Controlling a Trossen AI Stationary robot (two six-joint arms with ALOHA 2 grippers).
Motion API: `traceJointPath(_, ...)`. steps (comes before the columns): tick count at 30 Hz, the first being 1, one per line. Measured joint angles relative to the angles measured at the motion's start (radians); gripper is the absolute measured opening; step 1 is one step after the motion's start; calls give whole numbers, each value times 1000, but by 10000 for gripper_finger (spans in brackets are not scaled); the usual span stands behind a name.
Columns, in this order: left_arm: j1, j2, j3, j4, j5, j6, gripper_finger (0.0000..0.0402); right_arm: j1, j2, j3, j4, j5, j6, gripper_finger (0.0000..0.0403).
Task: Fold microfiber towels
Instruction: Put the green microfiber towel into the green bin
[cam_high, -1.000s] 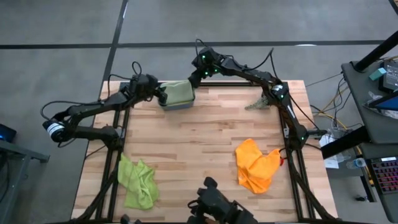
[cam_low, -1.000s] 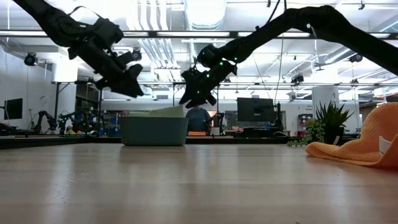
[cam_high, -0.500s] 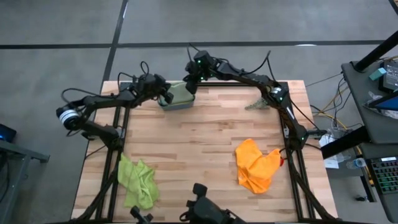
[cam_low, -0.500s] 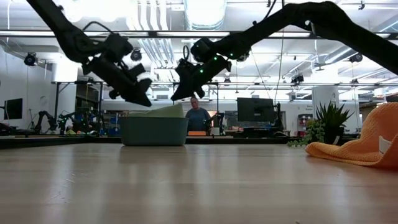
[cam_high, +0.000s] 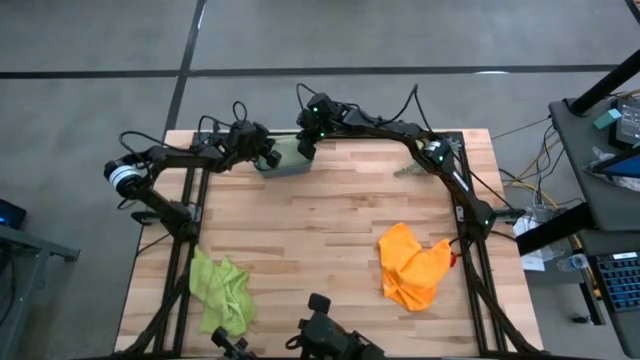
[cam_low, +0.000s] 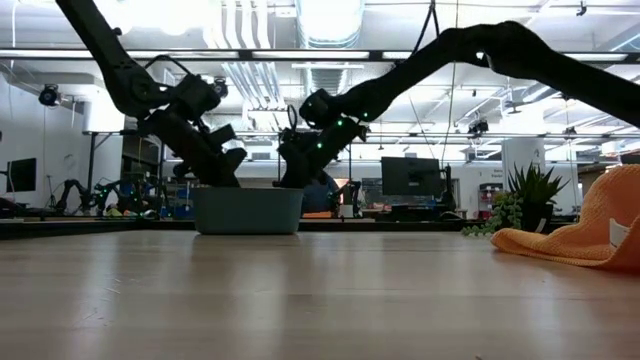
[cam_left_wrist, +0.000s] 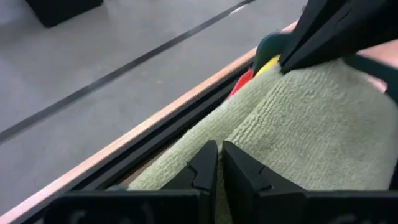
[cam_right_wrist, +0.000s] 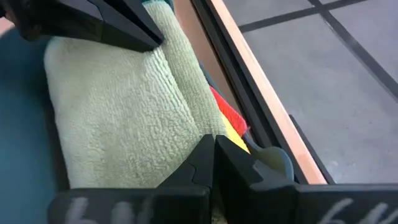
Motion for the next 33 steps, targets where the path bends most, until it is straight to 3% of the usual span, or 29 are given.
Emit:
traceJointPath(11, 0, -11, 0, -44, -26, -1, 10, 4, 1, 0, 3, 5, -12, 8)
traceJointPath(23, 0, -164, 0, -88, -34, 32, 10, 4, -11, 76, -71, 60, -67, 8)
traceJointPath(33, 8, -112, 0, -68, -42, 57, 10, 8, -12, 178, -201, 51, -138, 8)
